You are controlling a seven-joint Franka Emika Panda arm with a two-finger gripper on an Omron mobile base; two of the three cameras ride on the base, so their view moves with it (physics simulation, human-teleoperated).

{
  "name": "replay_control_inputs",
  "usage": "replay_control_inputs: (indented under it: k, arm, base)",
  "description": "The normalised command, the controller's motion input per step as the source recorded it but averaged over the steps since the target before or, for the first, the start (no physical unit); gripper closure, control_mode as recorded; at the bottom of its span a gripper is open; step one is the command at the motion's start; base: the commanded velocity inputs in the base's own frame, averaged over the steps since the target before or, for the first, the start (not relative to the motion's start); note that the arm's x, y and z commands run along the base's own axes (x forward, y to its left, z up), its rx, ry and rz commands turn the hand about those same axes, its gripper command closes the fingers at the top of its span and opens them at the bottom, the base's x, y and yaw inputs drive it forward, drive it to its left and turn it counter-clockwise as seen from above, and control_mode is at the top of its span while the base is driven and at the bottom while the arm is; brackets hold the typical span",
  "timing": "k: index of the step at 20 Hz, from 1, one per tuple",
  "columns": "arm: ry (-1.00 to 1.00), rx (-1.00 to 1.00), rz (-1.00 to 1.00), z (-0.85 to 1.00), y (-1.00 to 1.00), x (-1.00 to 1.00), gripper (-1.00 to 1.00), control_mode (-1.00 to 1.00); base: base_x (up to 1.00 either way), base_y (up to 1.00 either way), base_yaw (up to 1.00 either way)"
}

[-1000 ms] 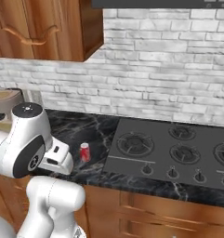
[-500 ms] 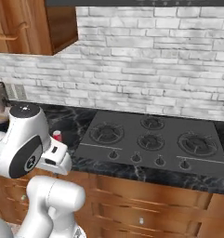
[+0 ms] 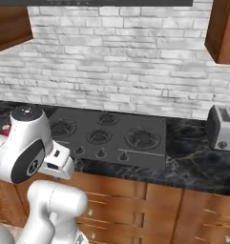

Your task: Four empty soda cans are scattered around the kitchen. Gather all the cans and cluster them next to the stove for recycling.

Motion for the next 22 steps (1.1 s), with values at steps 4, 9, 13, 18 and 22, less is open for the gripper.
replay_control_inputs:
  k: [4,9,13,18,22]
  arm:
    - [0.0,0.0,0.0,0.0,0.0,0.0,-1.0,1.0]
    - [0.0,0.0,0.0,0.0,0.0,0.0,-1.0,1.0]
    - [0.0,0.0,0.0,0.0,0.0,0.0,-1.0,1.0]
    - [0.0,0.0,0.0,0.0,0.0,0.0,-1.0,1.0]
    - [0.0,0.0,0.0,0.0,0.0,0.0,-1.0,1.0]
  base:
    - [-0.15,-0.99,-0.04]
    - [-0.03,-0.89,-0.17]
    - [-0.18,-0.75,-0.23]
    - [-0.15,-0.71,-0.3]
    - [-0.2,-0.84,-0.3]
